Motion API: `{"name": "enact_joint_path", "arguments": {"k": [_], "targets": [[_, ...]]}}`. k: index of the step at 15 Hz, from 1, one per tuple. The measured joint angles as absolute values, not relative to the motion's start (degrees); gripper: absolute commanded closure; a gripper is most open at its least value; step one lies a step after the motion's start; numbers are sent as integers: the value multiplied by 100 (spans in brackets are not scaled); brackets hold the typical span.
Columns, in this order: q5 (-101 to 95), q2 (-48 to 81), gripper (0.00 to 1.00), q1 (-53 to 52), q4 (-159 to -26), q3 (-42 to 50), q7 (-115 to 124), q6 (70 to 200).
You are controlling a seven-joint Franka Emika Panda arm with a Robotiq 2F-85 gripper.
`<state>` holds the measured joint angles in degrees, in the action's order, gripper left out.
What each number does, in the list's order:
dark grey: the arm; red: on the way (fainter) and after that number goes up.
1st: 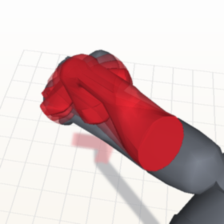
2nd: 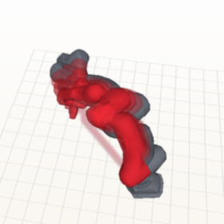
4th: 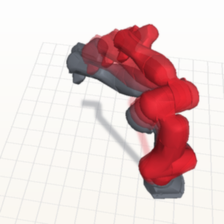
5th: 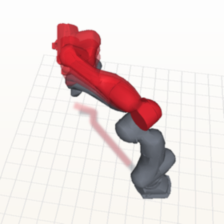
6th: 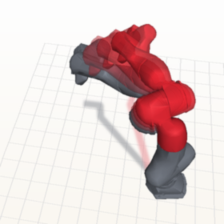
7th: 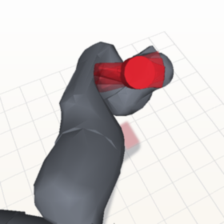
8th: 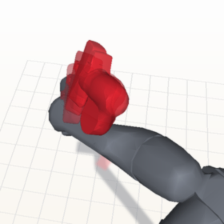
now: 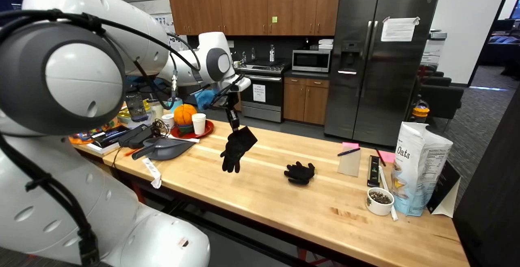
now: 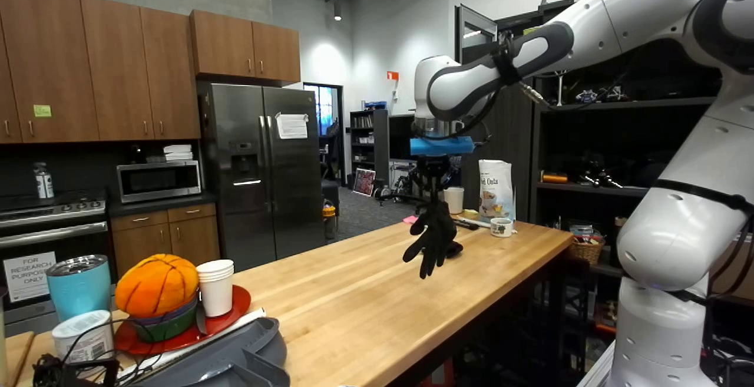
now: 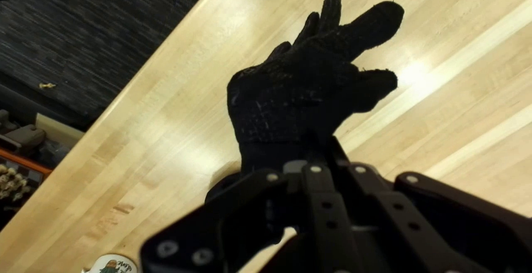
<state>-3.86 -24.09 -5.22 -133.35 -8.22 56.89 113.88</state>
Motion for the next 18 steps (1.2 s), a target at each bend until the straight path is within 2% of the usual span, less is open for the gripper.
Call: {"name": "enact_joint_path", "arguments": {"k": [5,6,8,11,17,18], "targets": [[327,-2378,99,-212,-13196,-345,4789,11291],[489,-2333,69,-124,-13163,-241,4637,11279],[850,-2152,65,38,-13054,-40,4364,11216],[1311,-1707,47,227,-12817,173,4141,11177],[1587,-1017,5,363,-12446,228,4182,11207],[1587,-984,2,362,-12424,221,4218,11213]]}}
